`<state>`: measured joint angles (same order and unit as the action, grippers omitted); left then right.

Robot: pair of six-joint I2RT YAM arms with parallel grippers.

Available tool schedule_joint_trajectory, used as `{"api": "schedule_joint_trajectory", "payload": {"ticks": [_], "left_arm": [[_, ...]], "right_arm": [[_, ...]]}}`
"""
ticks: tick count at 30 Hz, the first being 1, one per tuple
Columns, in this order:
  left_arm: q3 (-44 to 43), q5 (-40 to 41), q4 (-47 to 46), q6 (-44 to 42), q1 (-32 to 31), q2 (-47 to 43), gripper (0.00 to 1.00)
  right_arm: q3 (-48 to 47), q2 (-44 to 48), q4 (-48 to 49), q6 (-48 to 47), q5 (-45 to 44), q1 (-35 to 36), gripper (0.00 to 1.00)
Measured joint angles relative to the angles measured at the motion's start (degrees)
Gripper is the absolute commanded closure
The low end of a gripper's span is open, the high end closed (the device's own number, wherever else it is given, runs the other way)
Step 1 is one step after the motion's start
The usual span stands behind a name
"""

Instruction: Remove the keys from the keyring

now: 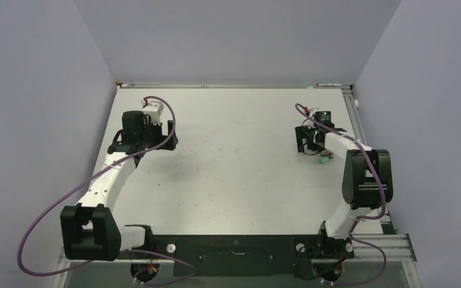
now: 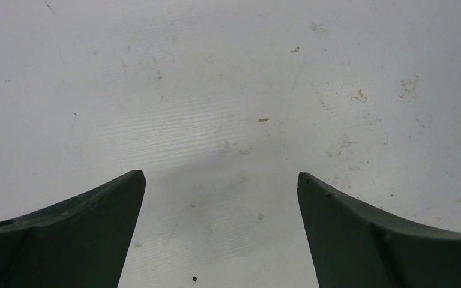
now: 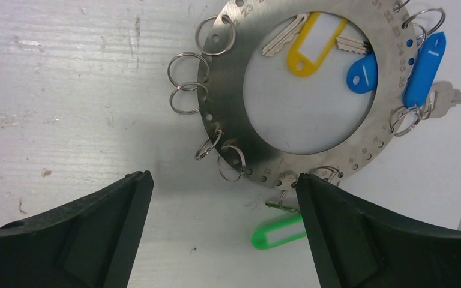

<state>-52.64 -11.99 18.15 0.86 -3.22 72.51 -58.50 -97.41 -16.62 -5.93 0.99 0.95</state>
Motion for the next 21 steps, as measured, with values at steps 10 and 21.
{"api": "schedule_joint_trajectory", "payload": {"ticks": [10,21], "left_arm": [[0.00,0.72,-0.02,0.50,0.00,0.00,0.04],[0.00,1.44,-0.04,1.44,0.00,-0.02,0.04]], "right_arm": [[-0.59,-1.44,1.33,4.04,-2.27,0.22,0.38],[-1.64,-4.66,2.60,8.68,-2.34,0.20,0.51]]}}
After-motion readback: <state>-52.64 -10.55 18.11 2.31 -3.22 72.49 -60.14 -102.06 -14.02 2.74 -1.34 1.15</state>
